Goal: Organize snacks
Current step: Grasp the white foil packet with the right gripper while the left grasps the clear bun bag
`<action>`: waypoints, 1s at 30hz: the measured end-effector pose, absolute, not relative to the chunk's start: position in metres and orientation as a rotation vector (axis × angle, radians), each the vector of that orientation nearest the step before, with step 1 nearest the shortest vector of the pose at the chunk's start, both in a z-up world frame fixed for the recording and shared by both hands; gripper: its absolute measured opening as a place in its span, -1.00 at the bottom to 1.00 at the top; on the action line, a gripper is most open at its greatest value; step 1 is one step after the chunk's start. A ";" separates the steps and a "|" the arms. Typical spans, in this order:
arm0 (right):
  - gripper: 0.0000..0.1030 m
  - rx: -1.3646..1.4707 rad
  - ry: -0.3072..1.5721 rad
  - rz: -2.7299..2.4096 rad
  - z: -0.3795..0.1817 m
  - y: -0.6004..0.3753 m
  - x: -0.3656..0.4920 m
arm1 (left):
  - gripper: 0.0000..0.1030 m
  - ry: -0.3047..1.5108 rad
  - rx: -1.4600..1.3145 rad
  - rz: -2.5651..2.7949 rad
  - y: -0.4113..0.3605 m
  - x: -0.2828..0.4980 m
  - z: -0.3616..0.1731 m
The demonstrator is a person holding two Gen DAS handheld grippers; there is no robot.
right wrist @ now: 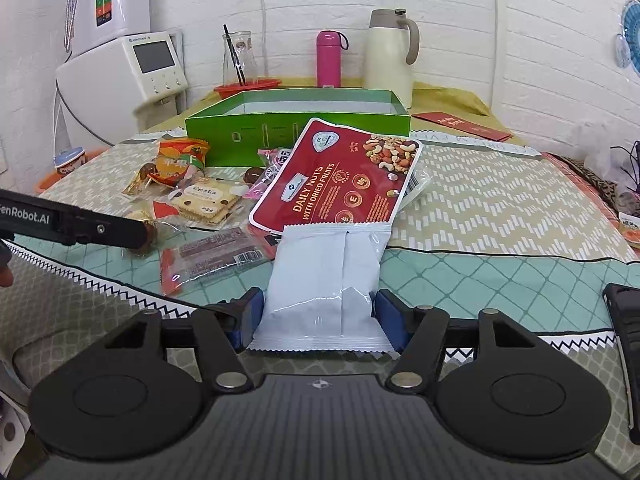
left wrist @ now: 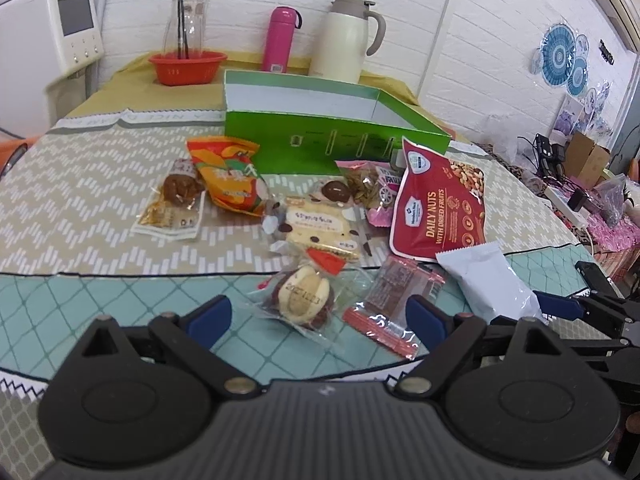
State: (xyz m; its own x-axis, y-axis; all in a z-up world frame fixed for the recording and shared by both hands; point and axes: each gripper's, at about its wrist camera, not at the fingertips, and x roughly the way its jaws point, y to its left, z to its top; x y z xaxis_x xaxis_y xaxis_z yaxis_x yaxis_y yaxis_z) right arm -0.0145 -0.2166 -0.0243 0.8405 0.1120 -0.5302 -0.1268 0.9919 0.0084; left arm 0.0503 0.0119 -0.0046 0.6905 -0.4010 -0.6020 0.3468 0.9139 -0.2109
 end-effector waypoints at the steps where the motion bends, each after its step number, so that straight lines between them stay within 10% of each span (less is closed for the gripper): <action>1: 0.99 -0.031 0.560 0.126 -0.024 -0.216 -0.014 | 0.70 0.701 -0.085 -0.418 0.012 0.054 -0.005; 30: 1.00 -0.050 0.569 0.112 -0.028 -0.206 -0.006 | -0.01 0.741 -0.039 -0.459 0.013 0.075 -0.014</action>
